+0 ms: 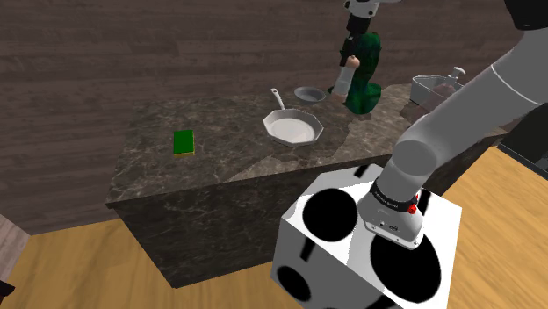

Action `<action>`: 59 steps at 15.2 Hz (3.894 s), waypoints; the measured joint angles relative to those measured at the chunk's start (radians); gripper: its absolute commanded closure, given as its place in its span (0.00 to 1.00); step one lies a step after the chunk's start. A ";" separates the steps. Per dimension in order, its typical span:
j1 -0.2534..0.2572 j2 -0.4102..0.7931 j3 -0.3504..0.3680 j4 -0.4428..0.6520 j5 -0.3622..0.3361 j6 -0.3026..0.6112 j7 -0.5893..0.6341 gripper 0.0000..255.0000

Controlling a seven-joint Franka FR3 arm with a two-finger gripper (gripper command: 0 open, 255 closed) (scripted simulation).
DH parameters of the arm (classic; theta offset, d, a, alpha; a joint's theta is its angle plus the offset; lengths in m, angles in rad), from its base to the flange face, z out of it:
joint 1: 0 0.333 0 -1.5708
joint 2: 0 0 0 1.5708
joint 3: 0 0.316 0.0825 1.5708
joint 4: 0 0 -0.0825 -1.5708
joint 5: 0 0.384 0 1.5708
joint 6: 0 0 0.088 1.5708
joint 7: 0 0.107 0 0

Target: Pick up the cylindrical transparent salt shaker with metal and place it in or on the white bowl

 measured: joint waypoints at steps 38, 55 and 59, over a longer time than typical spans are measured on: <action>-0.071 0.802 -0.047 0.788 0.394 -0.081 -0.191 1.00; -0.065 0.811 -0.043 0.711 0.403 0.003 -0.201 0.00; -0.068 0.801 -0.047 0.740 0.396 -0.035 -0.198 0.00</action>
